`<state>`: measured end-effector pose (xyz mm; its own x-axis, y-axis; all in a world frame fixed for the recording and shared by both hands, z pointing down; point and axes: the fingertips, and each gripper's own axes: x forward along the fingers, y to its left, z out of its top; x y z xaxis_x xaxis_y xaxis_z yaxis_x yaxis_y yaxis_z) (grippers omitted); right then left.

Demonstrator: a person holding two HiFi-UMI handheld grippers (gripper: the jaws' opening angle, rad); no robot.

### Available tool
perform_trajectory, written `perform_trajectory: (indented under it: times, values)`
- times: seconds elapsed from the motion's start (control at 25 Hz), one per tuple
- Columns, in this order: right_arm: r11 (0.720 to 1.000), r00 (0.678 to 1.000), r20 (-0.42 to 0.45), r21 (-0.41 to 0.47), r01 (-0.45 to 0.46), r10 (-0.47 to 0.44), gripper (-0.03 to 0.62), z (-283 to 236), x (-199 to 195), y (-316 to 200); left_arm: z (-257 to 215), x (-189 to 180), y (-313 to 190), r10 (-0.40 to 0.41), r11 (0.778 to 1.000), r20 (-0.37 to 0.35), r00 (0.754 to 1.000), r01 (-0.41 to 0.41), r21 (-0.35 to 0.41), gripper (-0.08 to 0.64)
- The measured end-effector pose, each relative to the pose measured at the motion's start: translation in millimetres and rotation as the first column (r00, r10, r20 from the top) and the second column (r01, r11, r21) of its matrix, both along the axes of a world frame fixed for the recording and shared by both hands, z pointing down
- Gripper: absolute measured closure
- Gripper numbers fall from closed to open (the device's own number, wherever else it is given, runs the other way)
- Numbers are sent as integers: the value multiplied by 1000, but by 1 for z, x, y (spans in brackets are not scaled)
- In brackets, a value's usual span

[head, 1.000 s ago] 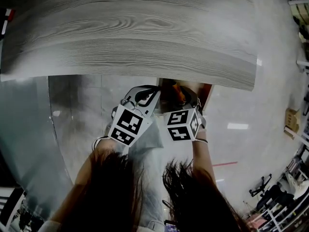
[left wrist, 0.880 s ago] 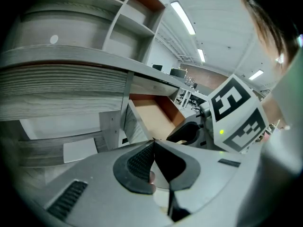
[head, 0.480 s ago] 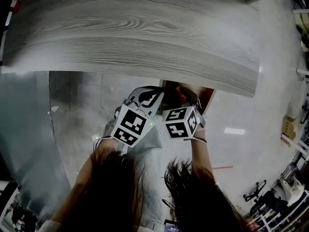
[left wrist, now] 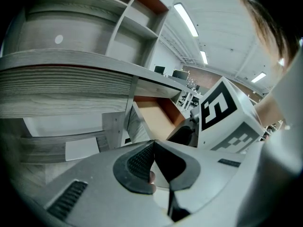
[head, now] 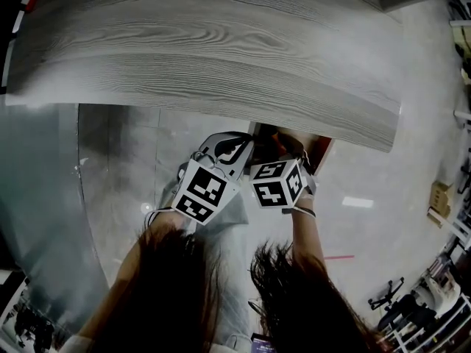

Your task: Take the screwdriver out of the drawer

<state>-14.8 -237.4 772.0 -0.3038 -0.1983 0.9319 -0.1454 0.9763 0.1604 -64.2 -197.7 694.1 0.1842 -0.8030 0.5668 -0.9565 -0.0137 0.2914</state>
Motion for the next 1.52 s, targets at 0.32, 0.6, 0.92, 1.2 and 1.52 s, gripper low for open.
perform_trajectory:
  times: [0.32, 0.6, 0.92, 1.2, 1.52]
  values:
    - [1000, 1000, -4, 6, -9, 9, 498, -7, -1, 1, -3, -4, 5, 7, 1000, 8, 1000, -6, -7, 543]
    - [1000, 1000, 9, 26, -14, 14, 500, -20, 1, -1, -9, -1, 7, 32, 999, 24, 999, -32, -8, 543]
    - [999, 1000, 24, 50, -18, 17, 502, -41, -2, -5, -23, -1, 7, 54, 999, 42, 998, -54, 0, 543]
    - [998, 1000, 25, 60, -19, 17, 502, -52, -1, -3, -30, 1, 11, 66, 998, 54, 996, -66, 2, 543]
    - [997, 999, 15, 71, -38, 37, 503, -63, 2, 3, -35, -4, 24, 71, 997, 55, 996, -71, -3, 543]
